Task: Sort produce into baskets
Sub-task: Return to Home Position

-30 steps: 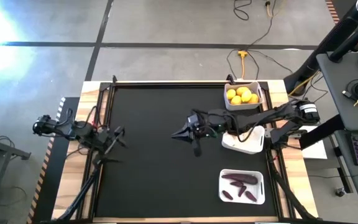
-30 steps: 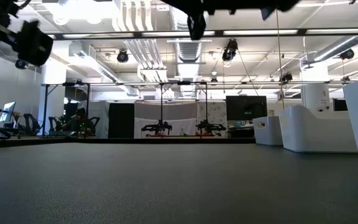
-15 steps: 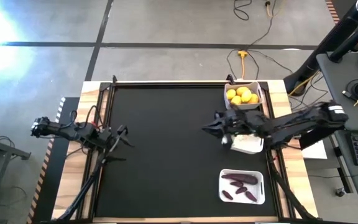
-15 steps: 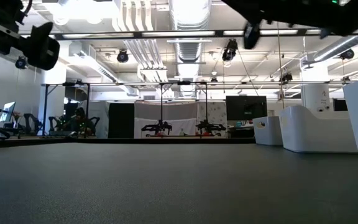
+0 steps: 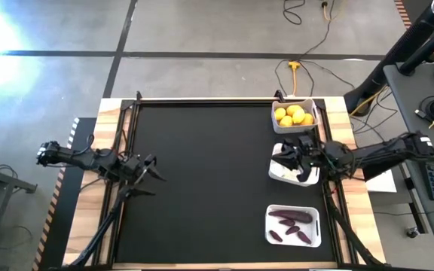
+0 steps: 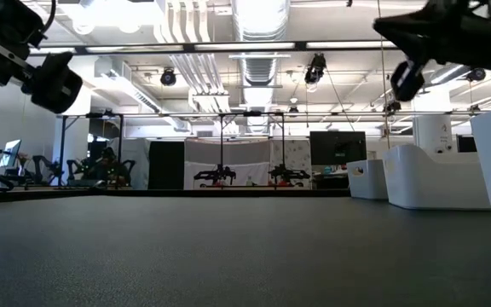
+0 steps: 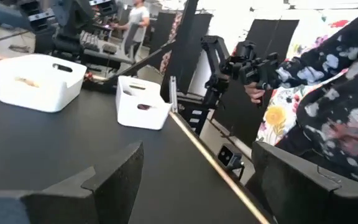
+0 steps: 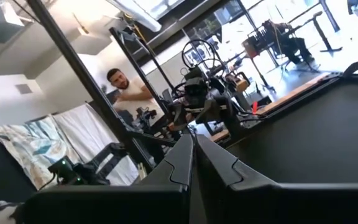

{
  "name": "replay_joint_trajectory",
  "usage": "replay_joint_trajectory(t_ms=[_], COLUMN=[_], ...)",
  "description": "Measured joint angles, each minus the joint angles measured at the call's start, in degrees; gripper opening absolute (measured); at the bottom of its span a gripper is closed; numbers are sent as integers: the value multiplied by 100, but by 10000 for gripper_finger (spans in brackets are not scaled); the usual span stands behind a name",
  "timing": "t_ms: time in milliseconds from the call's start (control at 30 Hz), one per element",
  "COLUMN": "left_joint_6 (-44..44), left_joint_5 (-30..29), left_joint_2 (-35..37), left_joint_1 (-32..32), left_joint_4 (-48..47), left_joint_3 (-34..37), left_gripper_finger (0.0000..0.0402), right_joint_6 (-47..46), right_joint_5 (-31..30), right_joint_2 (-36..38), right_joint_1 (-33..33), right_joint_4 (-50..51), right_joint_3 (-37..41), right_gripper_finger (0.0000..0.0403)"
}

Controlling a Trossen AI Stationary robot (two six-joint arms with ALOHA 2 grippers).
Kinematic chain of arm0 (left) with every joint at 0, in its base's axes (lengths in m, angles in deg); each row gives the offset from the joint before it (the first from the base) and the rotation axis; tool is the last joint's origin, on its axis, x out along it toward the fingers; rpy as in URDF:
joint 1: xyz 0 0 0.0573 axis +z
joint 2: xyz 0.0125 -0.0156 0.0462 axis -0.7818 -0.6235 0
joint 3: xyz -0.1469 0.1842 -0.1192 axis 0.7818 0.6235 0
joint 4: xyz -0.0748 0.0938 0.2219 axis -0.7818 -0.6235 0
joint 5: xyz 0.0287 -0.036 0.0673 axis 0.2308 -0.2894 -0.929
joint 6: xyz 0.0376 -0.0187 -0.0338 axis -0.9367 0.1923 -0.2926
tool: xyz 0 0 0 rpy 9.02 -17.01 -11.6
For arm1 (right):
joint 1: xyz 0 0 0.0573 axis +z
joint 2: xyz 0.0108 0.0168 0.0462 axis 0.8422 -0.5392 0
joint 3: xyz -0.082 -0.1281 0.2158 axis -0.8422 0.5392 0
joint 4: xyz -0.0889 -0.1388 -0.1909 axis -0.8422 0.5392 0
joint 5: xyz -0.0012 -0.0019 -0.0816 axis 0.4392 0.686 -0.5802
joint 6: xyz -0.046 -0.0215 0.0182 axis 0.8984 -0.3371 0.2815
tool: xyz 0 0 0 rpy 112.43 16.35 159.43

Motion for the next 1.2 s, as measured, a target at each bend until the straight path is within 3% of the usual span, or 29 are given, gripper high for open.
replay_joint_trajectory(t_ms=[167,300,400,567,867,1200], left_joint_6=[173,608,615,616,616,616], left_joint_5=[-73,-73,-73,-75,-75,-77], left_joint_2=[-76,-117,-131,-133,-139,-138], left_joint_1=[4,0,0,0,0,2], left_joint_4=[-71,-102,-69,-40,-45,-43], left_joint_3=[2,-8,-41,-55,-57,-61], left_gripper_finger=[283,283,283,283,283,283], right_joint_6=[286,1238,1718,2368,2298,2289], right_joint_5=[76,608,502,13,-6,-41], right_joint_2=[623,1133,1335,1339,1287,1214], right_joint_1=[-2,2,-2,-2,0,0], right_joint_4=[209,712,1078,2566,4915,4784], right_joint_3=[461,463,465,465,465,435], right_gripper_finger=[12,12,12,12,13,13])
